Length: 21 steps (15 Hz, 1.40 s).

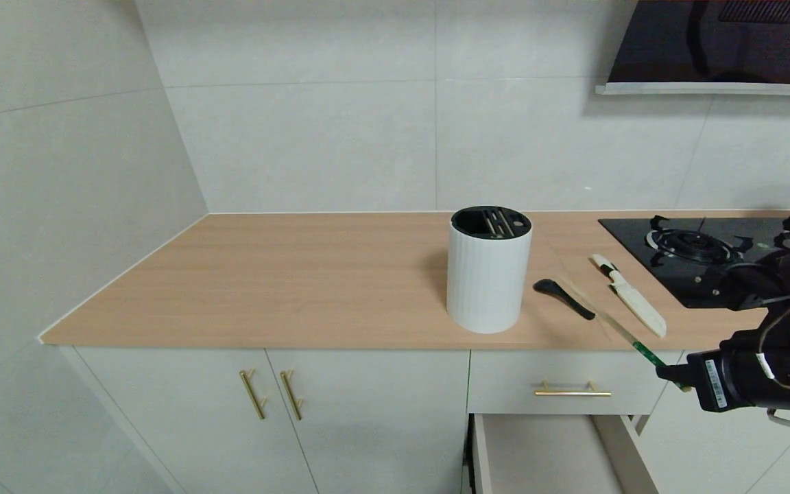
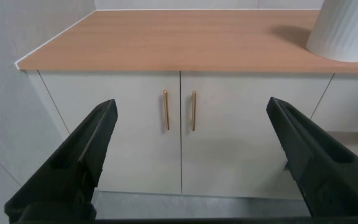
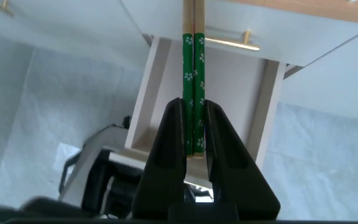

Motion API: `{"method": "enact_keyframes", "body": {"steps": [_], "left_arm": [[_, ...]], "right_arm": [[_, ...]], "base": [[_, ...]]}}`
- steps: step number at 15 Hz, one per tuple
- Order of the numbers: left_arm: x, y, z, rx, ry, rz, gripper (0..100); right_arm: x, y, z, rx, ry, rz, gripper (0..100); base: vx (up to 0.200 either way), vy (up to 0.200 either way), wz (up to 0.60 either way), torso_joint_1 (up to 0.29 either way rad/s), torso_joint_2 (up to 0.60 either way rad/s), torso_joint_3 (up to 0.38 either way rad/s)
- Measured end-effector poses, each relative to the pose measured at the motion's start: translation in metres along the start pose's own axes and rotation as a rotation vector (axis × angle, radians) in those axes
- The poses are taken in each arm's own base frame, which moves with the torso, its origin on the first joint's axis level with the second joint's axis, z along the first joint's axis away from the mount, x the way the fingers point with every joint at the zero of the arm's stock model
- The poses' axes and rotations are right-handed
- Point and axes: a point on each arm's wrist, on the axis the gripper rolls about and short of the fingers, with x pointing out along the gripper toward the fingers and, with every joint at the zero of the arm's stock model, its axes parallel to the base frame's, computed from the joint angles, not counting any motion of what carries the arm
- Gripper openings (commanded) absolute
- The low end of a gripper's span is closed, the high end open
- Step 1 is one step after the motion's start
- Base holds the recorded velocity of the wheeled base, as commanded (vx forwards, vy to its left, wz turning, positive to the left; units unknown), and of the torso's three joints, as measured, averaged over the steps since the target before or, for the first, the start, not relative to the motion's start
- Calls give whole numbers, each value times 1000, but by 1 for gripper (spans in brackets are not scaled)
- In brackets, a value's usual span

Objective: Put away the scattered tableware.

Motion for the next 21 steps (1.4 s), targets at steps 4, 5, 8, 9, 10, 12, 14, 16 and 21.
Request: {"method": "enact_keyframes", "body": {"steps": [4,5,8,9,10,12,14,16,21], "left_arm": [[0,0,0,0,0,0,100],[0,0,0,0,0,0,100],[0,0,0,0,-1,0,100],[0,0,0,0,0,0,100],[0,0,0,0,0,0,100],[0,0,0,0,0,0,100],[0,0,0,0,0,0,100],[0,0,0,0,1,0,100],[0,0,0,0,1,0,100]], "right_arm": [[-2,9,-7,-41,12,29,0],[-2,9,-7,-52,13,31,0],[-2,9,-10,-64,19,33,0],[-2,9,-10,-66,19,33,0],[-2,9,-10,-67,20,33,0],[-2,9,-10,-67,21,34,0],[-2,10,-10,-69,21,35,0],[-2,11,-11,-72,23,38,0],[-1,11,-12,-75,27,40,0]], "base": [[0,0,0,0,0,0],[0,0,0,0,0,0],[0,0,0,-96,210,114],[0,0,0,-203,471,246],[0,0,0,-237,500,271],[0,0,0,-237,535,288],[0,0,0,-234,532,298],[0,0,0,-227,513,283],[0,0,0,-213,498,288]]}}
